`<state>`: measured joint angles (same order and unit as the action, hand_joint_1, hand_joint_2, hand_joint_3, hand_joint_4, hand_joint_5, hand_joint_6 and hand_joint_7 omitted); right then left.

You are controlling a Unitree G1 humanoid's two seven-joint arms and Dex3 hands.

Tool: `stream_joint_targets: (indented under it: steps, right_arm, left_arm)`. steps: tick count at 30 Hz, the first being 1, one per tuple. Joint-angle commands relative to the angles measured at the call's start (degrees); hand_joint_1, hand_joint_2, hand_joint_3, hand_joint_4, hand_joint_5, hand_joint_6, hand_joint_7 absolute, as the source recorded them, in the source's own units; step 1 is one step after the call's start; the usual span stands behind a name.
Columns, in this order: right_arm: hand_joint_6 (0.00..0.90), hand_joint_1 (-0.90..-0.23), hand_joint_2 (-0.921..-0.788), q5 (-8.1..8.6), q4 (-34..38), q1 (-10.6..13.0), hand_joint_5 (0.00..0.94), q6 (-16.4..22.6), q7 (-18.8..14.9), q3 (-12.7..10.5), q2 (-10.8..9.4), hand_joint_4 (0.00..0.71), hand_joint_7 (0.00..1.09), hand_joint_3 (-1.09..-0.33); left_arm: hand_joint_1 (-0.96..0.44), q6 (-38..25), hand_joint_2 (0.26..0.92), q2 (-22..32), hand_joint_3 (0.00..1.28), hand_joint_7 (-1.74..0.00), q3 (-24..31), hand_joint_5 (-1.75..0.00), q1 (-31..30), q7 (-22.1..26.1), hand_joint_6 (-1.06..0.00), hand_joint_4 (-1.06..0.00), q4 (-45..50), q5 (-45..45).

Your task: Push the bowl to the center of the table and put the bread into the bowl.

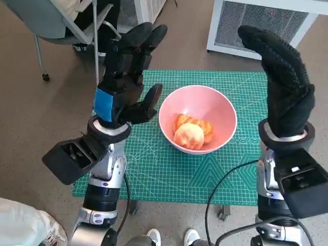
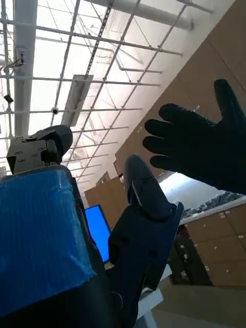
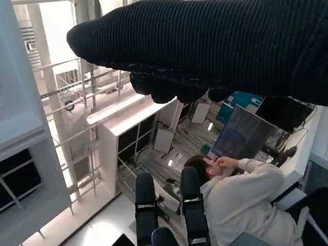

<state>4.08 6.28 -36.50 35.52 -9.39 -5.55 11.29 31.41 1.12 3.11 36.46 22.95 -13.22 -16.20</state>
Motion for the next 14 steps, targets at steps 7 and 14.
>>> stream_joint_targets:
  steps: [7,14]
  right_arm:
    - [0.01,-0.583,-0.921,-0.61,0.5,2.3,0.0,0.1,0.2,0.4,-0.4,0.287,0.71,-0.722]
    - [0.007,-0.583,-0.921,-0.85,0.6,2.6,0.0,0.1,0.4,0.4,-0.5,0.286,0.71,-0.723]
  left_arm:
    - [-0.23,0.2,0.766,0.1,0.75,-0.7,-0.2,-0.54,-1.5,-0.2,0.0,0.0,1.2,0.1]
    - [-0.2,-0.3,0.752,0.1,0.78,-0.71,-0.1,-0.54,-2.1,-0.3,0.0,0.0,1.7,-0.1]
